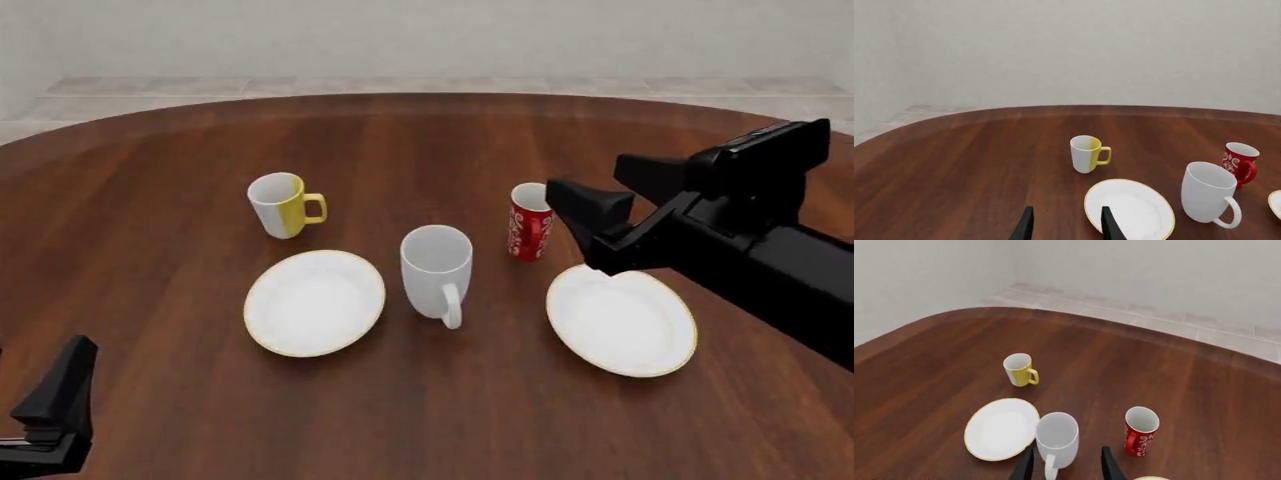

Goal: Put the white mug on the left plate.

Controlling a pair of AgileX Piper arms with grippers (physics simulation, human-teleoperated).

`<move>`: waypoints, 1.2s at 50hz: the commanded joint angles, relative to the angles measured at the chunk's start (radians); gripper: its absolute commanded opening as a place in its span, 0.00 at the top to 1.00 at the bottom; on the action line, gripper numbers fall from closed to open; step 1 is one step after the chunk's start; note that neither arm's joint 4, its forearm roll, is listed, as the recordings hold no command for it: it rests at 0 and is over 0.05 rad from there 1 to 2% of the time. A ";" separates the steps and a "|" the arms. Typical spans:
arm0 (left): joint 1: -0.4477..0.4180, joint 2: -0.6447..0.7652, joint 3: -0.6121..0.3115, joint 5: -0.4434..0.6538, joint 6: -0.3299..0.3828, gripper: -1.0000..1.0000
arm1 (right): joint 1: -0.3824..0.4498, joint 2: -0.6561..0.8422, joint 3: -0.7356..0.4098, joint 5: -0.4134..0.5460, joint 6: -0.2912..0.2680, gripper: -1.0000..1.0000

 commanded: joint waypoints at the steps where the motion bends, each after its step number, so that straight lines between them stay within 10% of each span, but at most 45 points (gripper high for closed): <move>1: 0.000 0.000 0.000 0.002 -0.004 0.00 | 0.005 0.040 -0.003 -0.023 0.005 0.00; 60: 0.001 0.000 -0.003 -0.009 -0.011 0.00 | 0.003 0.269 0.010 -0.169 0.034 0.00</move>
